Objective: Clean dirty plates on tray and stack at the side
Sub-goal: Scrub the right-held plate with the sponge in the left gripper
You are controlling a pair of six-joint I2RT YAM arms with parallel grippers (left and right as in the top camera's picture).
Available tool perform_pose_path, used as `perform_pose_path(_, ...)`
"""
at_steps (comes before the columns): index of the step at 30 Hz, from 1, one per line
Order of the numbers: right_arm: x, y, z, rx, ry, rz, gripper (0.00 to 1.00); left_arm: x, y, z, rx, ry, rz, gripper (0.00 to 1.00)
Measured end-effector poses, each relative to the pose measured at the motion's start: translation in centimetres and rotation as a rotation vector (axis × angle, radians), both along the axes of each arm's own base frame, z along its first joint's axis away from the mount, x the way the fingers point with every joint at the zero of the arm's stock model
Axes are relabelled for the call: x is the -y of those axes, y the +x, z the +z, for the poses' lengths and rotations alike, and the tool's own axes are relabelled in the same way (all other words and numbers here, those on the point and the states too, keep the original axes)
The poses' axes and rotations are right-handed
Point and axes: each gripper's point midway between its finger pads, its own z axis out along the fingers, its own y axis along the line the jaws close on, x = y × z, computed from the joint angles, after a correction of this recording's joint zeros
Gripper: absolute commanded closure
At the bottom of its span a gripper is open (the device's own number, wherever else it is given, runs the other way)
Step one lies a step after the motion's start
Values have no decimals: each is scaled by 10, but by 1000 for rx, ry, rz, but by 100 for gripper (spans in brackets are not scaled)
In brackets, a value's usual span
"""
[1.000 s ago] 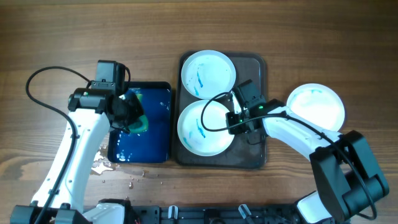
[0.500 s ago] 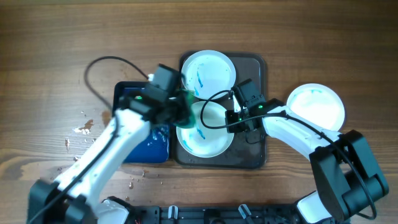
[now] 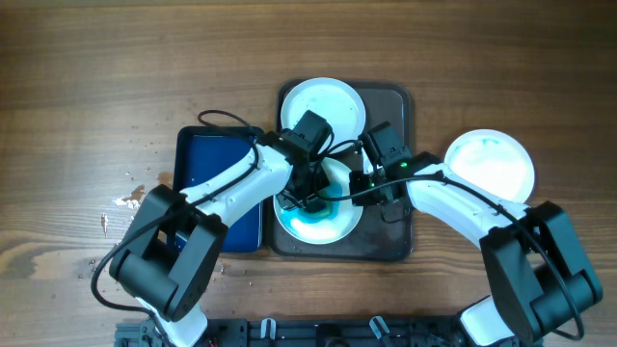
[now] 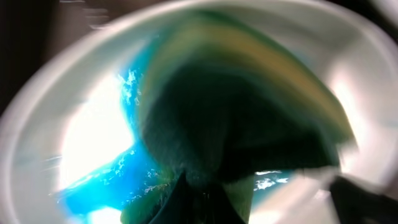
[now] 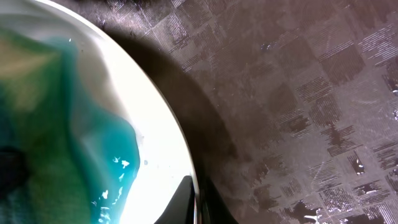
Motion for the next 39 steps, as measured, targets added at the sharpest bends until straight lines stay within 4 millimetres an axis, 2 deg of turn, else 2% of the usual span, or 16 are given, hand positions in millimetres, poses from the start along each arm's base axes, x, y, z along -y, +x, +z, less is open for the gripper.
perform_pose_path(4,0,0,0,-1,0,0,95,-28,-7,-2,-16,136,3,96)
perform_pose_path(8,0,0,0,-1,0,0,96,-36,-5,-2,-1,180,-2,96)
perform_pose_path(12,9,2,0,0,-27,-27,96,-8,15,-4,72,13,-52,96)
perform_pose_path(13,11,4,0,3,-30,-38,95,13,28,-1,119,-90,-70,96)
perform_pose_path(14,11,4,0,4,-31,-39,96,35,29,-1,138,-158,-109,96)
perform_pose_path(18,11,4,0,3,-31,-39,96,51,23,-2,144,-185,-150,96)
perform_pose_path(23,11,4,0,3,-31,-39,95,51,19,-2,115,-175,-152,96)
perform_pose_path(26,4,0,0,-6,-14,-14,96,30,-7,-1,2,-58,-161,96)
perform_pose_path(29,1,-2,0,-8,-8,-6,96,-2,-24,1,-53,132,-178,96)
perform_pose_path(32,1,-2,0,-11,-5,-5,96,-29,-23,3,-26,287,-190,96)
perform_pose_path(34,0,-3,0,-13,-1,-4,96,-34,-18,4,-2,320,-189,96)
perform_pose_path(35,0,-2,0,-13,-1,-4,96,-31,-15,3,11,309,-187,96)
perform_pose_path(37,1,-2,0,-11,-7,-7,96,-7,-7,0,40,189,-179,96)
perform_pose_path(39,2,-1,0,-11,-7,-12,96,36,4,3,89,-9,-194,96)
